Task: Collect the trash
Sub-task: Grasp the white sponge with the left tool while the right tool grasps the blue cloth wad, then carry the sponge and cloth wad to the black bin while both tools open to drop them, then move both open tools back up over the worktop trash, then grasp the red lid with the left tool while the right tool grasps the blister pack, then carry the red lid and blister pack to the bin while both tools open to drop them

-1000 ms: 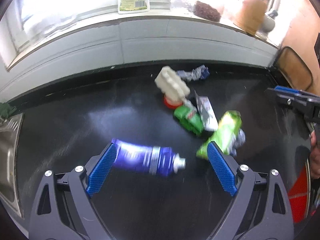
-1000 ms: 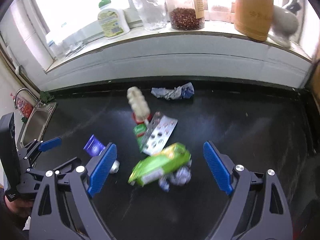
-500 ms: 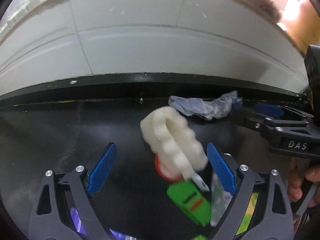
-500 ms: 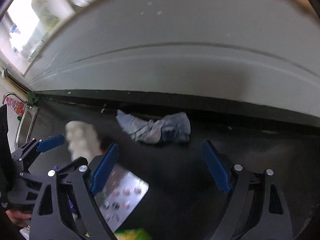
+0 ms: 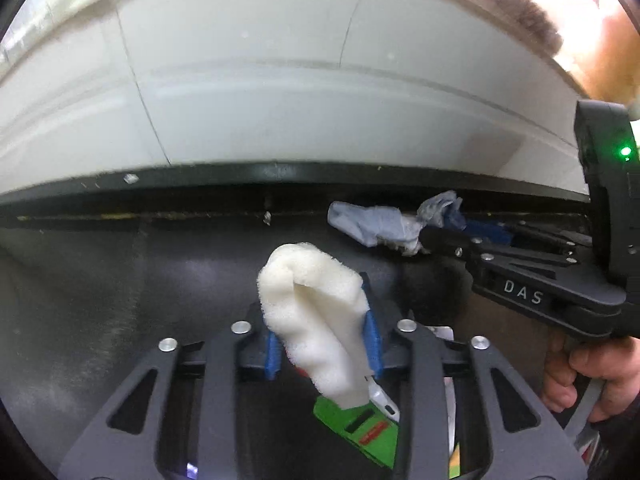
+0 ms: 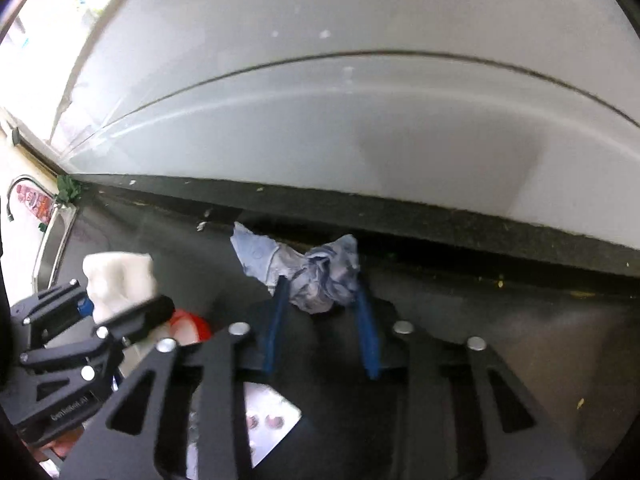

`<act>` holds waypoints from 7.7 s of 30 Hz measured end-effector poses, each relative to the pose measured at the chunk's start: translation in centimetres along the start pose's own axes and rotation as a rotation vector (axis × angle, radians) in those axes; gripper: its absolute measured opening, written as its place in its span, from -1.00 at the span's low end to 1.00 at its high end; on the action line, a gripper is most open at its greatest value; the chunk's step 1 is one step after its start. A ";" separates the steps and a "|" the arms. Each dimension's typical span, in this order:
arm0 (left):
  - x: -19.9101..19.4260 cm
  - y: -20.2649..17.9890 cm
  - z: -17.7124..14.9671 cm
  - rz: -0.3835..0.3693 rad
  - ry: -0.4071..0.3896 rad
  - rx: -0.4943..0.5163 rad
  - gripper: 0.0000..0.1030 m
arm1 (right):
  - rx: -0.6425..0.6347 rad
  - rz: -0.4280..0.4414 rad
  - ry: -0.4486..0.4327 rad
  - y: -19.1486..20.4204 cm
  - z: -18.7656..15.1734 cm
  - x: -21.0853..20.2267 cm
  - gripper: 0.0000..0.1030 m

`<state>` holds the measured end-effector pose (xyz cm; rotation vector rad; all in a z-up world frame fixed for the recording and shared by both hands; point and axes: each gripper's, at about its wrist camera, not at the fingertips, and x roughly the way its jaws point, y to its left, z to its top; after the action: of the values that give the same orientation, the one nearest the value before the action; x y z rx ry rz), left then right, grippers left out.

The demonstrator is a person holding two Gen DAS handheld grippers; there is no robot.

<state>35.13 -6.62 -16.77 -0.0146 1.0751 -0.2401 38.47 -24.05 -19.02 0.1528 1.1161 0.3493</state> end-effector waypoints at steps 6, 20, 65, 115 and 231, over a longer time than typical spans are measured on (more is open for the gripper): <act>-4.9 1.0 -0.1 0.004 -0.059 -0.012 -0.48 | -0.010 -0.035 -0.083 2.1 -0.7 -5.1 -0.52; -16.4 3.6 -9.3 0.029 -0.114 0.017 -0.48 | 0.002 -0.094 -0.173 9.7 -9.9 -17.2 -0.52; -37.4 30.2 -44.2 0.464 -0.157 -0.554 -0.48 | -0.679 0.384 0.130 55.6 -27.3 -10.3 -0.50; -33.8 36.3 -48.7 0.403 -0.140 -0.568 0.74 | -0.616 0.264 0.151 57.8 -27.4 -5.7 0.50; -25.6 12.4 -25.5 0.162 -0.131 0.010 -0.05 | -0.245 0.021 -0.012 29.6 -20.4 -17.4 -0.90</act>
<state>3.60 13.29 -8.30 0.0645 0.9388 -0.0973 7.48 -3.52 -4.44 -0.0497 1.0515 0.4995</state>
